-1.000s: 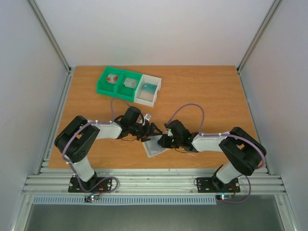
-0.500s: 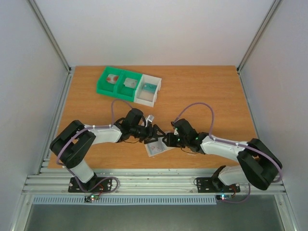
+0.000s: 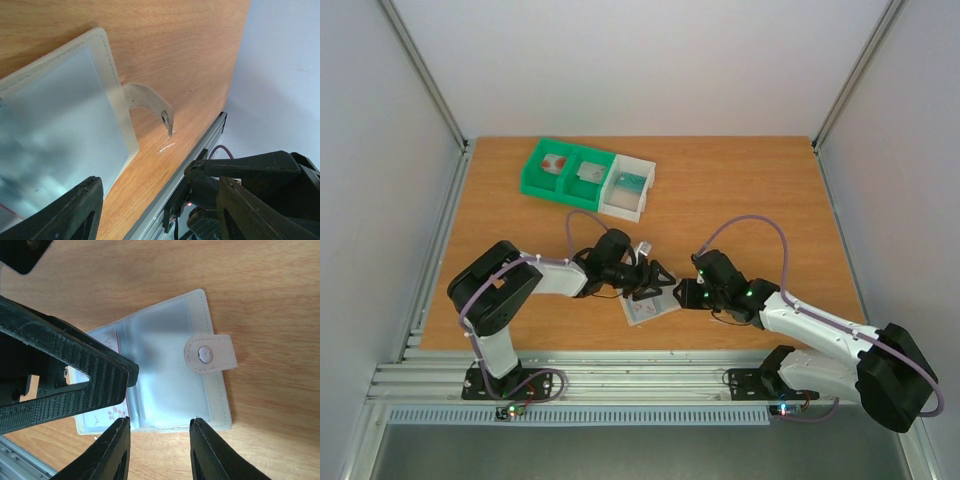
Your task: Take the credit cards out of the card holder
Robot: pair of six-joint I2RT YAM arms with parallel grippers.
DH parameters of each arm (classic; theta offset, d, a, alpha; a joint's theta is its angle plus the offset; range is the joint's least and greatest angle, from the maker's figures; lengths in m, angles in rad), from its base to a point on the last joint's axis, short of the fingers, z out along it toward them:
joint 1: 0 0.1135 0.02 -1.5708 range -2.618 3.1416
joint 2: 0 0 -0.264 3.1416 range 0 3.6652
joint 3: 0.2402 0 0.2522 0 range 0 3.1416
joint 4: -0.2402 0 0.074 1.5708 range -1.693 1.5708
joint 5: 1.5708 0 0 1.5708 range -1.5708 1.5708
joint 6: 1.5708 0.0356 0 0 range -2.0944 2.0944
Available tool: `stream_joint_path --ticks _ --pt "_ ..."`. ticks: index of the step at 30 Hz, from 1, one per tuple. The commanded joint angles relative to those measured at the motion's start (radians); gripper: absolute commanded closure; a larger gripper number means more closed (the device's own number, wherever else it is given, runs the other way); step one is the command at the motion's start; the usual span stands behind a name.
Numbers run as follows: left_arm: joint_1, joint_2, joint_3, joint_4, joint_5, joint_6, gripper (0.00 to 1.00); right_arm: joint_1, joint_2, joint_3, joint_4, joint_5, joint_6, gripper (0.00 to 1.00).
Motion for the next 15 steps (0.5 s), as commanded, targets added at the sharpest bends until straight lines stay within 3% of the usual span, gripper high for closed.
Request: stream_joint_path --ticks 1,15 --pt "-0.007 0.001 0.006 0.052 -0.045 -0.013 0.37 -0.002 -0.015 0.025 -0.039 0.033 -0.008 0.65" --pt "0.056 -0.204 -0.089 -0.102 -0.157 0.055 0.37 -0.003 0.05 0.026 0.049 -0.068 -0.016 0.66"
